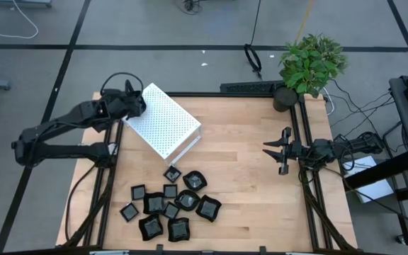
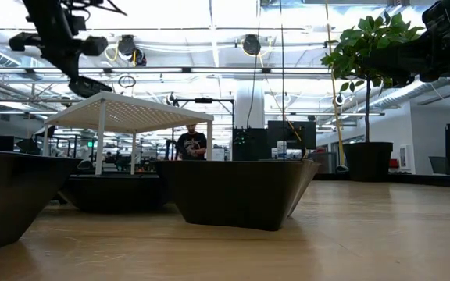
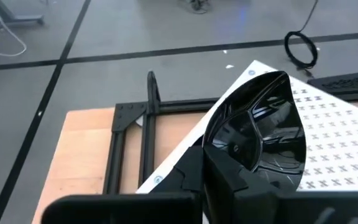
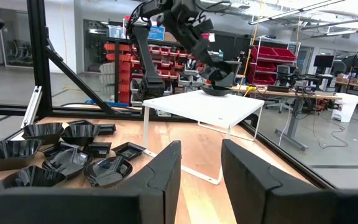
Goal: Pick & Place Mini shaped plates
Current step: Stack the black leaf-shaped plate on top of the black leaf-shaped plate on the shelf
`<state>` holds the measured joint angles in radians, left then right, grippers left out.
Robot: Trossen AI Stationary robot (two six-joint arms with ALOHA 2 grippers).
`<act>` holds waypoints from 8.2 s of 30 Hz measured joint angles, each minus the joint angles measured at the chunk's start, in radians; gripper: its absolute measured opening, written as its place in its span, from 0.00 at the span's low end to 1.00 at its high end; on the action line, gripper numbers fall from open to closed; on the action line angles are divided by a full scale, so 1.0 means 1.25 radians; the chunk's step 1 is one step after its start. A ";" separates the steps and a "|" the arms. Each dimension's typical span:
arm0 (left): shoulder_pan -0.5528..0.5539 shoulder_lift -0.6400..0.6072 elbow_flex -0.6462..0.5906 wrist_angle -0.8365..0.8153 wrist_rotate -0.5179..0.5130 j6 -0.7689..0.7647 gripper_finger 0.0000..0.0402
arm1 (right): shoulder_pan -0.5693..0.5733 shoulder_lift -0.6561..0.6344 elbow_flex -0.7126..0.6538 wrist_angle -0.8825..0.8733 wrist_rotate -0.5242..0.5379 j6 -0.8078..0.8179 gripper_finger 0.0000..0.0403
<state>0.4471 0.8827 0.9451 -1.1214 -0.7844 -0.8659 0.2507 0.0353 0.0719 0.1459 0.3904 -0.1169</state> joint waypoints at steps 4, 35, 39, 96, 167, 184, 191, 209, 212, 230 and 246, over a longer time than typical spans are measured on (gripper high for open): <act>0.022 0.001 -0.028 0.020 0.002 0.004 0.02 | 0.000 0.000 0.000 0.000 0.000 0.000 0.25; -0.013 -0.007 0.006 0.178 0.229 0.263 0.12 | 0.000 0.000 0.000 0.000 0.000 0.000 0.25; -0.074 -0.007 0.029 0.297 0.413 0.319 0.12 | 0.000 0.000 0.000 0.000 0.000 0.000 0.25; -0.428 0.797 0.269 0.436 0.596 0.707 0.43 | 0.000 0.000 0.000 0.000 0.000 0.000 0.25; -0.429 0.744 0.211 0.524 0.621 0.689 0.01 | 0.000 0.000 0.000 0.000 0.000 0.000 0.25; -0.409 0.656 0.215 0.554 0.583 0.541 0.01 | 0.000 0.000 0.000 0.000 0.000 0.000 0.25; -0.421 0.606 0.215 0.597 0.564 0.538 0.01 | 0.000 0.000 0.000 0.000 0.000 0.000 0.25; -0.439 0.451 0.215 0.642 0.474 0.655 0.00 | 0.000 0.000 0.000 0.001 0.000 0.000 0.25; -0.448 0.435 0.215 0.626 0.440 0.655 0.00 | 0.000 0.000 0.000 0.000 0.000 0.000 0.25; -0.463 0.397 0.050 0.756 0.403 0.600 0.00 | 0.000 0.000 0.000 0.000 0.000 0.000 0.25; -0.463 0.117 -0.153 0.931 0.315 0.577 0.00 | 0.000 0.001 0.000 0.002 0.000 0.000 0.25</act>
<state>-0.1312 1.0284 0.7544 0.0428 -0.3903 -0.1440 0.2504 0.0367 0.0719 0.1485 0.3904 -0.1167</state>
